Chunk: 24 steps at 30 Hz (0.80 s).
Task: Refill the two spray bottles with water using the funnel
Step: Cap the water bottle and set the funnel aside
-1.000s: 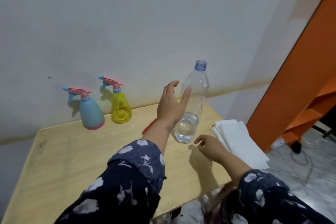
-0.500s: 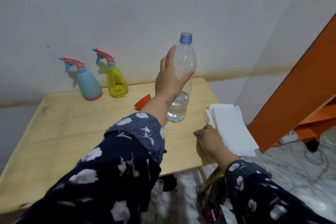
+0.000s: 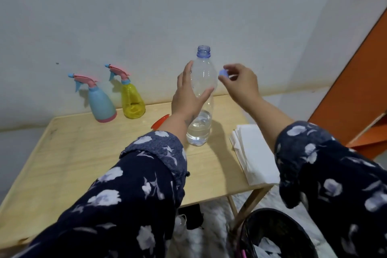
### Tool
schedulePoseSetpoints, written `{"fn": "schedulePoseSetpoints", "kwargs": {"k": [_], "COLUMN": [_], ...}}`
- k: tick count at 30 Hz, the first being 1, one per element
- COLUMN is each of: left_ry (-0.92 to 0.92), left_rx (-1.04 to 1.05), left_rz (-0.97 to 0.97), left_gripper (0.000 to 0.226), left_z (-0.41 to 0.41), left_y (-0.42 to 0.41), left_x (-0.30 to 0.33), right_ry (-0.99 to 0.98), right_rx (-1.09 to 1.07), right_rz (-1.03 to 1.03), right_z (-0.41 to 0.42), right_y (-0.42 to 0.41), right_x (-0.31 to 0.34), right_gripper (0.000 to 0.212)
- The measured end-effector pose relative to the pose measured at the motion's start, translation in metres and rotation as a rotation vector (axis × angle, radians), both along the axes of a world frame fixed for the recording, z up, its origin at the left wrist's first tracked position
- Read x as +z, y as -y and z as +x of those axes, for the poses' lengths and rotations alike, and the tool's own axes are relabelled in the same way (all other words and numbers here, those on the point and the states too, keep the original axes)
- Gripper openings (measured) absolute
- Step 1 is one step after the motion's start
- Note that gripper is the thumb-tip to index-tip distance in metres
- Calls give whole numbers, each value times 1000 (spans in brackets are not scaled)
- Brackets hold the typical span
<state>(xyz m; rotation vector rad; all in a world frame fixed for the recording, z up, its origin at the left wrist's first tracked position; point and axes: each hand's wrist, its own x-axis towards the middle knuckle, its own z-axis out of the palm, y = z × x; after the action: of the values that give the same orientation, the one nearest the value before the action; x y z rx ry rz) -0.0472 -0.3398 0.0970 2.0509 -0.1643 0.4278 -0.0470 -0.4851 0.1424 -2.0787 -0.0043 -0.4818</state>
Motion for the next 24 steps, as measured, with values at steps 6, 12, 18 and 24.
{"fn": "schedulePoseSetpoints", "kwargs": {"k": [6, 12, 18, 24], "left_ry": [-31, -44, -36, -38], "left_rx": [17, 27, 39, 45], "left_rz": [30, 34, 41, 23], "left_gripper": [86, 86, 85, 86], "left_z": [0, 1, 1, 0], "left_y": [1, -1, 1, 2], "left_x": [4, 7, 5, 6], "right_ry": [94, 44, -54, 18], "right_rx": [204, 316, 321, 209], "right_rz": [-276, -676, -986, -802], "right_z": [11, 18, 28, 32], "right_y": [-18, -25, -31, -32], "right_x": [74, 101, 121, 94], "right_gripper": [34, 32, 31, 47]}}
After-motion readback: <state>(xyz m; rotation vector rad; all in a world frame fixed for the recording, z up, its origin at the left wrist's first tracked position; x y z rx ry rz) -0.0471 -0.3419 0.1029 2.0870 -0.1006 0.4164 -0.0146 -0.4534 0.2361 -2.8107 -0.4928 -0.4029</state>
